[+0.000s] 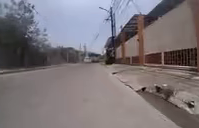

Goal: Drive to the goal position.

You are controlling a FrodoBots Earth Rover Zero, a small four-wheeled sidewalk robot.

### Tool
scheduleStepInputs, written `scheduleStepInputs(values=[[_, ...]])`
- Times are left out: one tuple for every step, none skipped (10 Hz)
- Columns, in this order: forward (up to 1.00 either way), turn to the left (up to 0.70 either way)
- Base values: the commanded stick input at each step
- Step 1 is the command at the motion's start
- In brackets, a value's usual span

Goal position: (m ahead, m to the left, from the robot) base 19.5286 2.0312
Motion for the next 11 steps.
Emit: scheduleStepInputs(values=[[1.0, -0.03], [1.0, -0.03], [1.0, -0.03], [1.0, -0.02], [1.0, -0.02], [1.0, 0.0], [1.0, 0.0], [1.0, 0.0], [1.0, -0.05], [1.0, -0.2], [1.0, -0.4]])
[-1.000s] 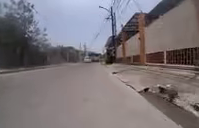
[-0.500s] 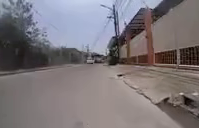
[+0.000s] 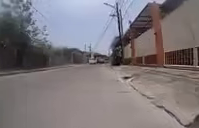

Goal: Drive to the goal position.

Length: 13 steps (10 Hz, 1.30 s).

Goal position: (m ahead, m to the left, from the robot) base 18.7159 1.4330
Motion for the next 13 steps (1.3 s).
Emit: scheduleStepInputs(values=[[1.0, -0.4], [1.0, -0.4], [1.0, -0.4], [1.0, -0.07], [1.0, -0.01], [1.0, 0.0], [1.0, 0.0], [1.0, 0.0], [1.0, 0.0], [1.0, -0.01], [1.0, -0.02], [1.0, -0.02], [1.0, -0.02]])
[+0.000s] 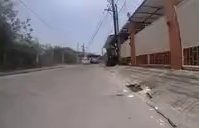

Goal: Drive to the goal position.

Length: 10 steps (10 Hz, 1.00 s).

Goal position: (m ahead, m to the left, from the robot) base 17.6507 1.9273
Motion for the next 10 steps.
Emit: scheduleStepInputs(values=[[1.0, -0.02], [1.0, -0.02], [1.0, -0.03], [1.0, -0.12], [1.0, -0.31], [1.0, -0.4], [1.0, -0.23], [1.0, -0.04], [1.0, 0.0], [1.0, 0.0]])
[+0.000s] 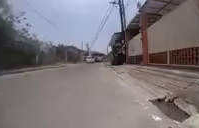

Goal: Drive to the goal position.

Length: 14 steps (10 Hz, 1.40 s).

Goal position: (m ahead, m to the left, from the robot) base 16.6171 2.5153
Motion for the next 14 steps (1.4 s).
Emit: scheduleStepInputs(values=[[1.0, 0.0], [1.0, -0.01], [1.0, -0.02], [1.0, -0.02], [1.0, -0.02], [1.0, -0.02], [1.0, -0.02], [1.0, -0.02], [1.0, -0.02], [1.0, -0.02], [1.0, -0.02], [1.0, -0.02], [1.0, -0.02], [1.0, -0.03]])
